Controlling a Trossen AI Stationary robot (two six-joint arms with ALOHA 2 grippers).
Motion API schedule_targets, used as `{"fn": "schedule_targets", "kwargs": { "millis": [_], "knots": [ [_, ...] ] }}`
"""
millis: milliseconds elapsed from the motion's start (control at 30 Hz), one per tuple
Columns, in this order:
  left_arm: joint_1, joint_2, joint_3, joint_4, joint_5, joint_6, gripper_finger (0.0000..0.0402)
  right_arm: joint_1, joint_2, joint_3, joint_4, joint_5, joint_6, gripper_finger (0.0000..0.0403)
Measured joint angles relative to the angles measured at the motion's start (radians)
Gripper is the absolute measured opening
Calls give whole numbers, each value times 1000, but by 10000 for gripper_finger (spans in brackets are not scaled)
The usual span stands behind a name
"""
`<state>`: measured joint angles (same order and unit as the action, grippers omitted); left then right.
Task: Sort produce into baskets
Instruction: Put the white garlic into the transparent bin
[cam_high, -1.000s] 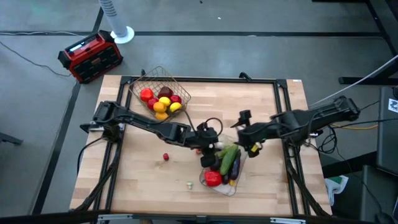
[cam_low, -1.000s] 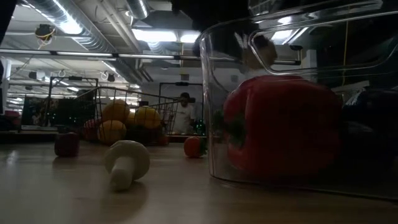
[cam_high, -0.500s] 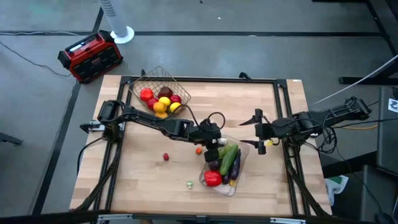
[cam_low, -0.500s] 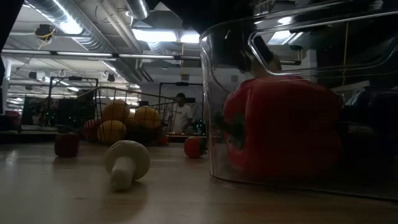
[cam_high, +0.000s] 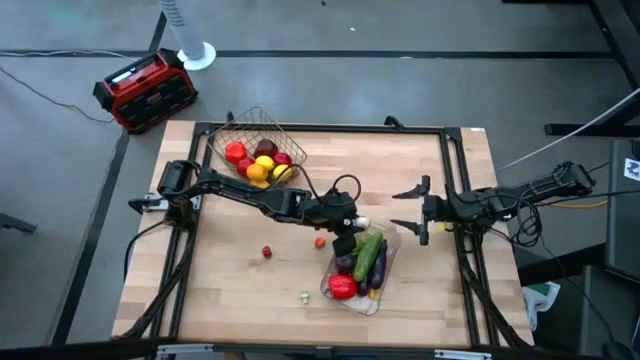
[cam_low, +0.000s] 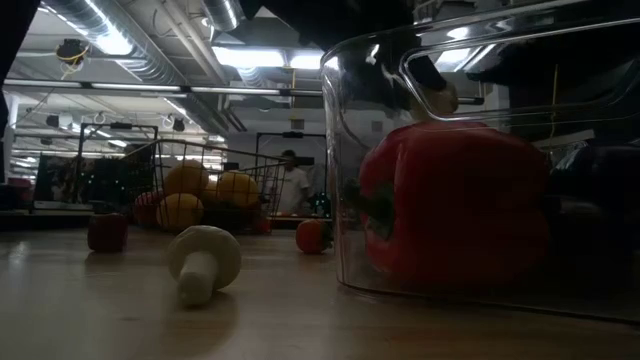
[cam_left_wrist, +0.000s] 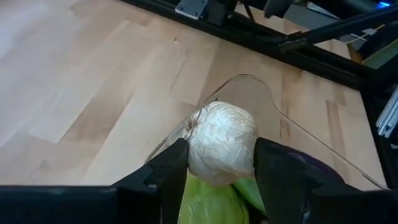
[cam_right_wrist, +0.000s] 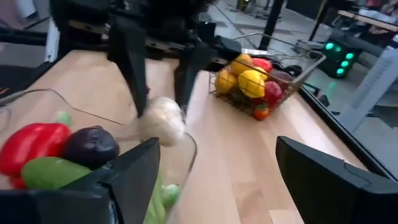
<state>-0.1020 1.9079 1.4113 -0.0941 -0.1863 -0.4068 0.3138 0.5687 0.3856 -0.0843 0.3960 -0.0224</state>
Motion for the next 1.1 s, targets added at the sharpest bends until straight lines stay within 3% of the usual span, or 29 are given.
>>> {"fn": "schedule_targets", "kwargs": {
  "millis": [600,833,1100],
  "knots": [
    [-16,0,0,1,2,-5,169,0,-185,-262,90,23,177,317],
    [-16,0,0,1,1,-5,169,0,-339,-369,163,47,175,317],
    [-16,0,0,1,1,-6,169,0,-437,-372,163,59,97,317]
  ]
}}
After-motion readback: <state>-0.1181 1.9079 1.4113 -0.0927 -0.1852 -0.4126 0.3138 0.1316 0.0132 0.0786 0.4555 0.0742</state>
